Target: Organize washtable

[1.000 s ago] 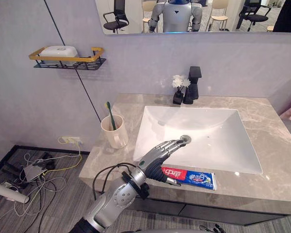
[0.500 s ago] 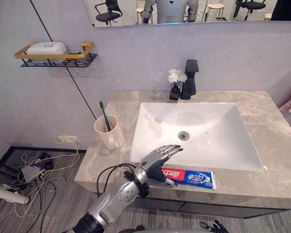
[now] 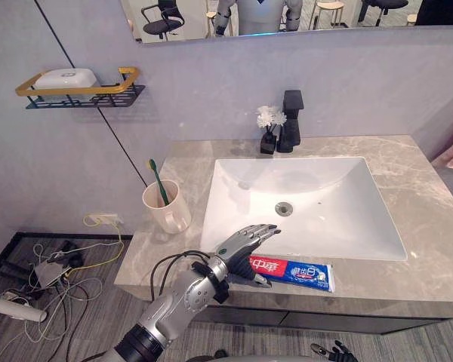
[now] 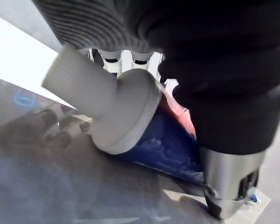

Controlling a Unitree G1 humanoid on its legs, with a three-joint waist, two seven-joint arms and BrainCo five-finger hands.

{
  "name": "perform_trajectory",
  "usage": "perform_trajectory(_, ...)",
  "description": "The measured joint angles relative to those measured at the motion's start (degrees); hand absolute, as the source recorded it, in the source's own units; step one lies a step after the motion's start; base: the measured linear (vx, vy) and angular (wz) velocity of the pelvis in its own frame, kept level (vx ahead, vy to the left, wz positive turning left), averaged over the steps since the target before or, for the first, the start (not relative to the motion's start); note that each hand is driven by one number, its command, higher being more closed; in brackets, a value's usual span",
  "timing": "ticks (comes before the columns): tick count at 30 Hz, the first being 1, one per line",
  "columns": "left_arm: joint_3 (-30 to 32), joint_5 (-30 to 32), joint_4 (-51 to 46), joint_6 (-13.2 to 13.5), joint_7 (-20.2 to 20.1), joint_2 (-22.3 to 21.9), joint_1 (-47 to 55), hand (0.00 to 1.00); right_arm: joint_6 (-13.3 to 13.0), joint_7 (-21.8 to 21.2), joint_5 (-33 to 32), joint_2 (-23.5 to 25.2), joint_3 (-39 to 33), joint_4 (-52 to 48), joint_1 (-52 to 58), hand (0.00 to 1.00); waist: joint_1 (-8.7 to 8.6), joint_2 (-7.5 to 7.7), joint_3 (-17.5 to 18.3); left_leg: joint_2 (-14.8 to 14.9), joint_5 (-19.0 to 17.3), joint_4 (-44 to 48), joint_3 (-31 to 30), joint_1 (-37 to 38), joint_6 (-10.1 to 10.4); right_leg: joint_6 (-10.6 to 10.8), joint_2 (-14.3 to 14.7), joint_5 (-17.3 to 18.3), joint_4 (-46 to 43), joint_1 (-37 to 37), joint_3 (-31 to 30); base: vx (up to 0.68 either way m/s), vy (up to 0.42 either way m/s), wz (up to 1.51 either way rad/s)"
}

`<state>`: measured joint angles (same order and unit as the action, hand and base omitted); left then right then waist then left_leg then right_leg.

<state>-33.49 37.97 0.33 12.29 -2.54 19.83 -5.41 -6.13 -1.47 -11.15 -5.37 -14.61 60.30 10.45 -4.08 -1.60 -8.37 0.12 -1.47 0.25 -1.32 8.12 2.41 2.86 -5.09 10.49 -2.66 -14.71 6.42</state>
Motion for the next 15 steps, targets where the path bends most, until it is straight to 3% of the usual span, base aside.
perform_trajectory(1,-0.02,0.02,0.21,0.05,-0.04,0.15,-0.36,0.00,0.02,-0.02,0.04,-0.04,0.06,0.01,0.01,0.00,-0.05,0.25,-0.16,0.01,0.00,0.00,0.01,0.01,0.00,0.01,0.00,-0.02,0.00,0.00,-0.07,0.00,0.000,0.00)
perform_trajectory(2,-0.02,0.07,0.22,0.09,-0.13,0.41,-0.63,1.00,0.02,-0.02,0.05,-0.07,0.14,0.00,0.00,0.00,-0.06,0.14,-0.12,0.02,0.00,0.00,0.06,0.04,0.00,0.00,0.00,-0.04,0.00,0.00,-0.11,0.00,0.000,0.00)
perform_trajectory(11,0.21,1.28,2.59,-0.17,-0.90,1.63,-1.74,1.00,0.10,-0.10,0.30,-0.78,1.68,0.01,-0.04,0.00,-0.21,0.05,-0.21,0.03,0.01,0.01,0.36,-0.10,-0.02,0.01,0.01,-0.83,0.86,-0.03,-0.28,0.00,0.000,-0.01)
perform_trajectory(15,0.77,1.51,2.70,-0.62,-0.94,1.90,-3.43,1.00,0.12,-0.15,0.30,-0.99,2.18,0.01,-0.05,0.00,-1.46,-0.05,-0.27,0.05,0.01,0.00,0.42,-0.09,-0.02,0.01,0.04,-0.83,0.89,-0.03,-0.34,0.00,0.000,0.00)
